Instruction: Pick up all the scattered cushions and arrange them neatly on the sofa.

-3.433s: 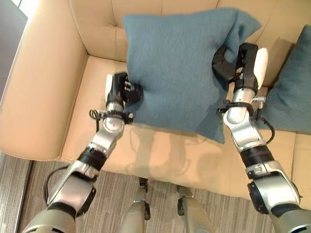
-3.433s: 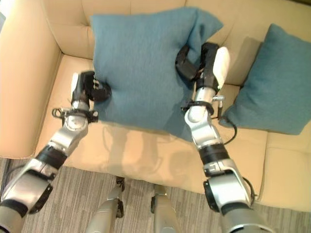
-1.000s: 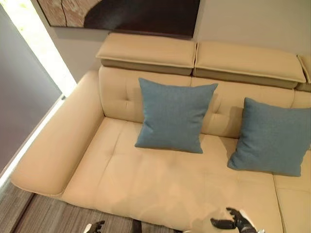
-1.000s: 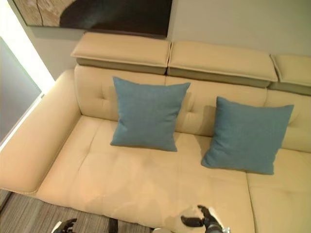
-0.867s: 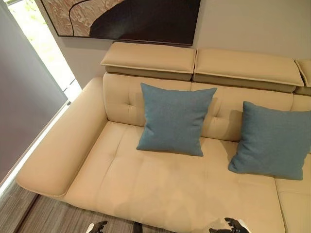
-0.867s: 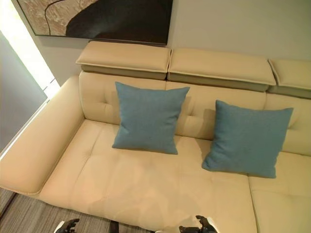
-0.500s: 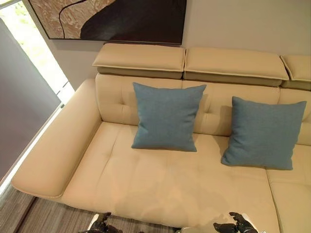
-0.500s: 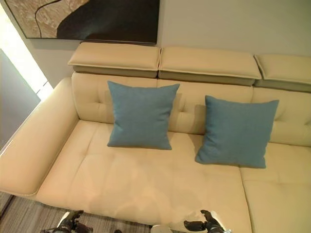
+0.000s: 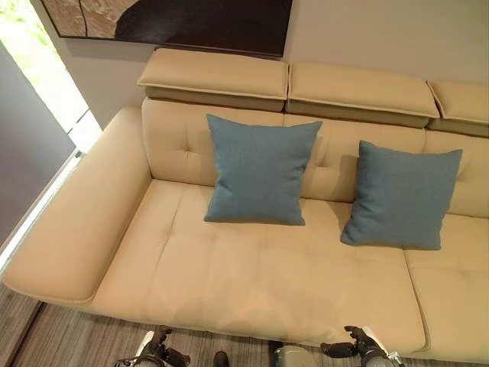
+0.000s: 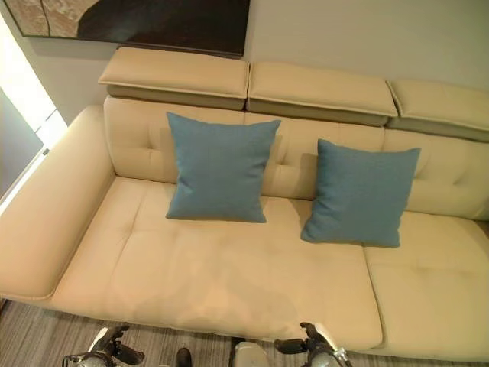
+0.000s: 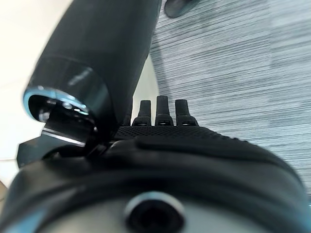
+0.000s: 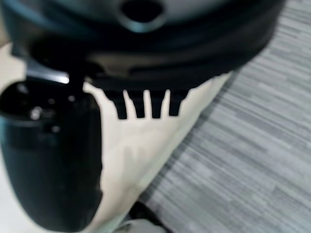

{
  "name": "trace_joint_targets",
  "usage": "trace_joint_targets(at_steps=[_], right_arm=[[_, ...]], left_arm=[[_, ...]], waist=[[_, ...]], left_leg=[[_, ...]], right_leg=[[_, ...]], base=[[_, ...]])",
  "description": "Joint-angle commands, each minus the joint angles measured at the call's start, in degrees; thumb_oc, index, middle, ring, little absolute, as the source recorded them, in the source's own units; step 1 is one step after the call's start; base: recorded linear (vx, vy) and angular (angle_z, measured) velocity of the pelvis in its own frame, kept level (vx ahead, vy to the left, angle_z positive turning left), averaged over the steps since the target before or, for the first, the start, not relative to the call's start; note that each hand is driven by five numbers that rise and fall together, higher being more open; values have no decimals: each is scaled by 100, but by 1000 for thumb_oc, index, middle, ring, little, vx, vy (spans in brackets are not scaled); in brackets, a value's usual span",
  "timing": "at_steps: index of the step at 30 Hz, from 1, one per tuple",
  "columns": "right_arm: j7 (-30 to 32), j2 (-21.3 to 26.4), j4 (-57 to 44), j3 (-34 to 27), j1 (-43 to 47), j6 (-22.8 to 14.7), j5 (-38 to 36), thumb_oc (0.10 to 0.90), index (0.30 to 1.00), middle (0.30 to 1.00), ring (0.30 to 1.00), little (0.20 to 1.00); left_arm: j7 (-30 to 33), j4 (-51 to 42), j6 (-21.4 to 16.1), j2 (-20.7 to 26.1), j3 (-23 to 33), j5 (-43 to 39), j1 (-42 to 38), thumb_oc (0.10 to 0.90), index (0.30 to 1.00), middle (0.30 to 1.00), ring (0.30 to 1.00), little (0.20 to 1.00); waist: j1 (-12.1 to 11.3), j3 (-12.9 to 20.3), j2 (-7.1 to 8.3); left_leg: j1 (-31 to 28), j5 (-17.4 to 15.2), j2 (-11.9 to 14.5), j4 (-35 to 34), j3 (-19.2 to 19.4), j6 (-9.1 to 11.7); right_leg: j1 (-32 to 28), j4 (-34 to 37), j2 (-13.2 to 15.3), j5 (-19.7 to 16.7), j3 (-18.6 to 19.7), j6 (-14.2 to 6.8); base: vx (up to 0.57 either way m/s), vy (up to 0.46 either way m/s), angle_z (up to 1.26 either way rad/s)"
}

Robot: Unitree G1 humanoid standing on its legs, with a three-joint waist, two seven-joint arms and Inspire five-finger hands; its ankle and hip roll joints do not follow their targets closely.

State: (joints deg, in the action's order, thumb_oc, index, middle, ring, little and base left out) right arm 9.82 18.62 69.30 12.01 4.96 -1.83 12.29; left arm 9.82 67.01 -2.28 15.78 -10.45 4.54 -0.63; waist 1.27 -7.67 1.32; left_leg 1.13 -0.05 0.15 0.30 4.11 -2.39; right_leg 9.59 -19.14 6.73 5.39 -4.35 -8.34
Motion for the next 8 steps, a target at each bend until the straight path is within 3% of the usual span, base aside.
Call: trace_joint_targets(at_steps=[1, 8], right_arm=[[212, 187, 18, 99, 165, 12, 42, 800, 900, 900, 900, 900], [251, 219, 63, 200, 218, 31, 72, 800, 900, 900, 900, 900]], left_arm=[[222, 86, -132, 82, 178, -31, -84, 800, 900, 900, 900, 900], [230, 113, -122, -41, 184, -97, -94, 800, 900, 900, 900, 900]], waist=[[-71, 260, 142], [-29, 387, 185]], left_leg=[[310, -559, -323, 203, -551, 140], [173, -362, -163, -143, -519, 257]], right_leg=[[-554, 1193, -72, -172, -49, 122], [-853, 1952, -291, -218, 4, 172]], base=[[-23, -144, -12], [-3, -111, -6]])
